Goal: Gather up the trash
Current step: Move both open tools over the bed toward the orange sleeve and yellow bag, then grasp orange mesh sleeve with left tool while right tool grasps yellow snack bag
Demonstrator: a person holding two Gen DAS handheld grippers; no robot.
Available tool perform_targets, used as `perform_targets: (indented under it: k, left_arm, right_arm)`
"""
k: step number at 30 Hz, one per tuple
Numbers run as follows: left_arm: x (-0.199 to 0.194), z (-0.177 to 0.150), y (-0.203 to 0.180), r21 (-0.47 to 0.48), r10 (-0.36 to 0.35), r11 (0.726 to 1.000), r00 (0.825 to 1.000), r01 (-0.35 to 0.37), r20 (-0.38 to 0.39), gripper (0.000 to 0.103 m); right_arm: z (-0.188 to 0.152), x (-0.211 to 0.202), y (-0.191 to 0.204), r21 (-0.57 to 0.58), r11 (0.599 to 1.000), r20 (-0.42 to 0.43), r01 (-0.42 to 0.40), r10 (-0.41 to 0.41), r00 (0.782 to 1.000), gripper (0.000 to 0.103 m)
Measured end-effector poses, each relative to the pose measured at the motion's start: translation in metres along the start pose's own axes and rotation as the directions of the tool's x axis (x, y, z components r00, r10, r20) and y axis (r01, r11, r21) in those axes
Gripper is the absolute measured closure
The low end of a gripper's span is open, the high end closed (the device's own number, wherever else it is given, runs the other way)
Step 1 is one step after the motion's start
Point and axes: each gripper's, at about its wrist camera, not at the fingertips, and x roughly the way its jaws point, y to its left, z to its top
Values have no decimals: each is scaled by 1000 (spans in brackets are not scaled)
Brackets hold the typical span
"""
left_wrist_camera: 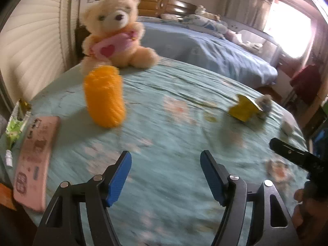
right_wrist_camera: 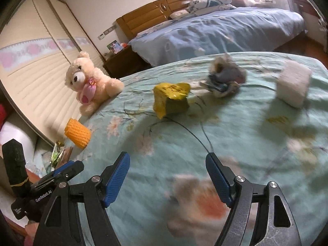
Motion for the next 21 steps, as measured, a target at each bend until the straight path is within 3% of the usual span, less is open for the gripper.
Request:
perform_targets:
  k: [9, 16, 17, 18, 21]
  left_arm:
    - [32, 41, 29, -21, 105, 994, 994, -105, 25, 29]
    - [60, 55, 40, -32, 111, 993, 994, -111, 7, 30]
    - [64, 56, 40, -29, 108, 994, 994, -107, 7, 30]
    - [66, 58, 41, -25, 105, 994, 994, -105, 7, 32]
    - [75, 59, 40, -14, 92, 996, 996, -92, -3, 55]
  right_arm:
    - [32, 43, 1, 17, 1000, -4, 24, -24, 1000, 25]
    - [52, 65, 1, 11, 998, -2, 67, -67, 998, 27]
    - [53, 67, 1, 8, 998, -1, 70, -70, 998, 35]
    - [54, 69, 1, 5, 997, -2, 75, -75, 997, 50]
    - [55, 71, -2, 8, 997, -4, 80, -80, 997, 67]
